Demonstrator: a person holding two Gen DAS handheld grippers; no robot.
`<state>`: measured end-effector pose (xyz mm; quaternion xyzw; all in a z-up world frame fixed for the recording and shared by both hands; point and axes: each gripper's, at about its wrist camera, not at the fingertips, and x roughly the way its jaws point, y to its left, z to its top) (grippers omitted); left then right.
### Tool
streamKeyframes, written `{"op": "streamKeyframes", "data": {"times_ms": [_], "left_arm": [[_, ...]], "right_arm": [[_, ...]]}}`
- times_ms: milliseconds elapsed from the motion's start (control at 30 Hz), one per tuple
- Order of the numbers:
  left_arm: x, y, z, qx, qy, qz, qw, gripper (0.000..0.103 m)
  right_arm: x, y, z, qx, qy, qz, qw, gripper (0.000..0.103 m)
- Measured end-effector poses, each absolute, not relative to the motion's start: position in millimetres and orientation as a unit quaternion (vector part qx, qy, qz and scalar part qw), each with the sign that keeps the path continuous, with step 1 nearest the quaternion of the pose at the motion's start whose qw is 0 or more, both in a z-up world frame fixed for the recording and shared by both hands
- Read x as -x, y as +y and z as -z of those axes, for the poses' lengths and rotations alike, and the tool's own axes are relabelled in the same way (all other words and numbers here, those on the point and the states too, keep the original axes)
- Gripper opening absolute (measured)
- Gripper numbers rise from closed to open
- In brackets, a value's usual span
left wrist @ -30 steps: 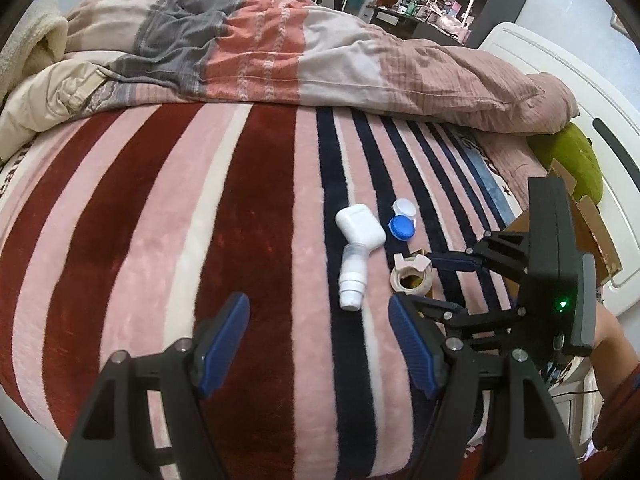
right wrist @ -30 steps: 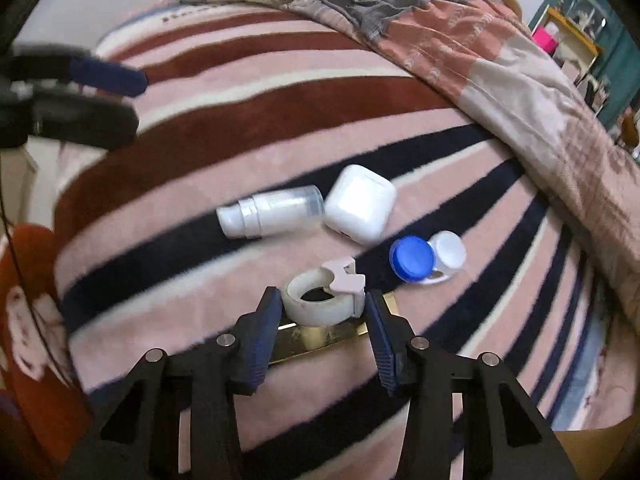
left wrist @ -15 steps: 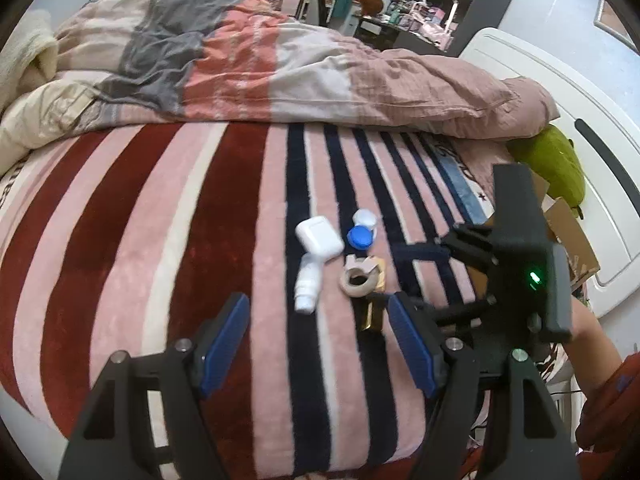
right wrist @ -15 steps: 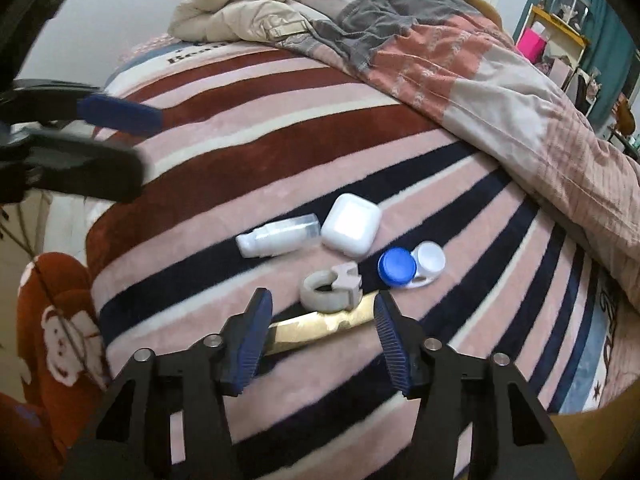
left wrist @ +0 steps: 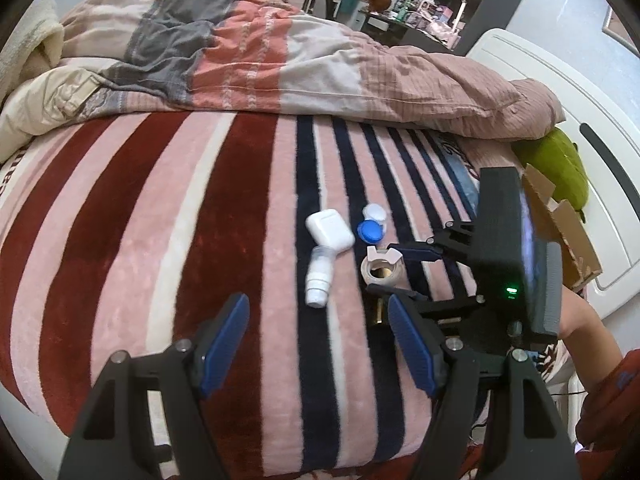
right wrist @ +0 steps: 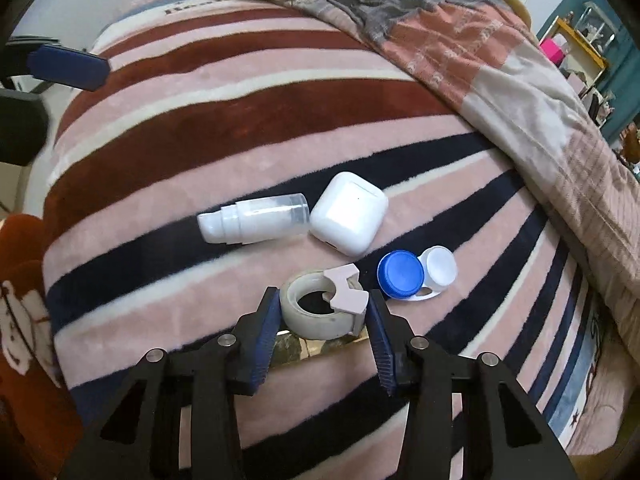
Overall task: Organize rigid objects
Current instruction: 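Place the tape roll into the cardboard box and open the right gripper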
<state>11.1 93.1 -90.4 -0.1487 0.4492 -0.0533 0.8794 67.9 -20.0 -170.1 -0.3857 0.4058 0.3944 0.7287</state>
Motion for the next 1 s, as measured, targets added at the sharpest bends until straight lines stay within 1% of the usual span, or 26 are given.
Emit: {"op": "streamKeyframes", "data": {"times_ms": [133, 300, 333, 400, 467, 500, 700, 833, 1000], "left_arm": [[-14.1, 77.1, 78.4, 0.146, 0.444, 0.081, 0.88, 0.069], [-24.8, 38.0, 50.8, 0.151, 0.426, 0.159, 0.878, 0.069], [-28.0, 29.7, 45.5, 0.15, 0.424, 0.17, 0.877, 0.067], [-35.7, 9.9, 33.5, 0.144, 0.42, 0.195, 0.875, 0.056], [-44.2, -7.3, 25.0, 0.143, 0.42, 0.221, 0.868, 0.042], [-49.0, -18.2, 20.6, 0.142, 0.421, 0.238, 0.864, 0.038], [-75.8, -99.0, -0.5, 0.081, 0.423, 0.272, 0.861, 0.039], [-95.2, -150.3, -0.7, 0.045, 0.437, 0.29, 0.85, 0.039], [-122.6, -197.5, 12.5, 0.026, 0.47, 0.318, 0.823, 0.039]], "right_arm": [[-52.3, -34.1, 139.3, 0.35, 0.383, -0.419, 0.745, 0.038], [-23.4, -60.7, 81.4, 0.3, 0.322, -0.456, 0.773, 0.038], [-19.1, -66.4, 72.6, 0.293, 0.312, -0.46, 0.778, 0.038], [-11.0, -81.0, 52.8, 0.278, 0.291, -0.464, 0.789, 0.038], [-2.8, -97.7, 36.8, 0.269, 0.272, -0.463, 0.799, 0.038], [-0.5, -105.5, 31.3, 0.268, 0.264, -0.461, 0.804, 0.038], [-7.8, -170.0, 6.6, 0.239, 0.243, -0.421, 0.84, 0.038], [-20.4, -215.1, 1.7, 0.223, 0.251, -0.385, 0.86, 0.038], [-40.2, -261.6, 4.2, 0.214, 0.291, -0.341, 0.868, 0.038]]}}
